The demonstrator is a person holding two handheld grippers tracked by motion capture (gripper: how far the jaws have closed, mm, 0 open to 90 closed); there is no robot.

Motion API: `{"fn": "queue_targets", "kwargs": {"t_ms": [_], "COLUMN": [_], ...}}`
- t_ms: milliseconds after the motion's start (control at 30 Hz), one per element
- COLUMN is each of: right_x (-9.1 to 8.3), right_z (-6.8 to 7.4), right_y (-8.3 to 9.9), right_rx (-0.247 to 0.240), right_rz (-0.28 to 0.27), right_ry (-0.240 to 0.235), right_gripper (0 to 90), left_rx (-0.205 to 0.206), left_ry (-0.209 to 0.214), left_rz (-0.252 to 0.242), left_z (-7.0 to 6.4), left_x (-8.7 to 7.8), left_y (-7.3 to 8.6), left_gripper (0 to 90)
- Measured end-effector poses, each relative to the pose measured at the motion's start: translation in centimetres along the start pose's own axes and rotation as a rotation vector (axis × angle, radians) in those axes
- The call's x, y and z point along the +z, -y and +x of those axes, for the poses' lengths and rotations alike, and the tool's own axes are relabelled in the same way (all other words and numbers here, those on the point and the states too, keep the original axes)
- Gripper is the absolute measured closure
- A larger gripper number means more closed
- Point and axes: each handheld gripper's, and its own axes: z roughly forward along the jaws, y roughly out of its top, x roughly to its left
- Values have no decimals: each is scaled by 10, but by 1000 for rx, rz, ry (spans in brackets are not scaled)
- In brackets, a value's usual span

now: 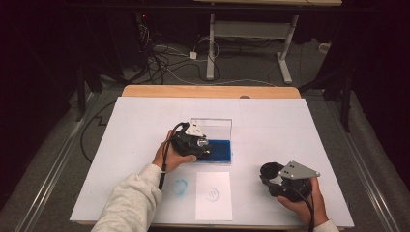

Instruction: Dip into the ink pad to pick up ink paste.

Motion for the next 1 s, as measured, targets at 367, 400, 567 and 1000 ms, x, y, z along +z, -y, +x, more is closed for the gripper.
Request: {"fn": "queue_targets", "kwargs": {"t_ms": [367, 400, 567, 1000], "right_x": [-1, -1, -3, -7], "right_z": [1, 0, -1, -2], "right_y": [-1, -1, -1, -2], "right_rx": [0, 1, 6, 8], "right_rz": [-3, -5, -6, -35], "right_ry": [7, 7, 11, 16], "right_gripper": [386, 386, 386, 386], "left_rx": [-13, -20, -34, 16], "left_ry": [-15, -15, -10, -21], "left_rz": [1, 0, 4, -86], "left_z": [-1, -1, 1, -1], "left_x": [0, 0, -4, -45], "left_y": [-1, -1, -6, -48], "left_gripper": [549, 549, 549, 549]}}
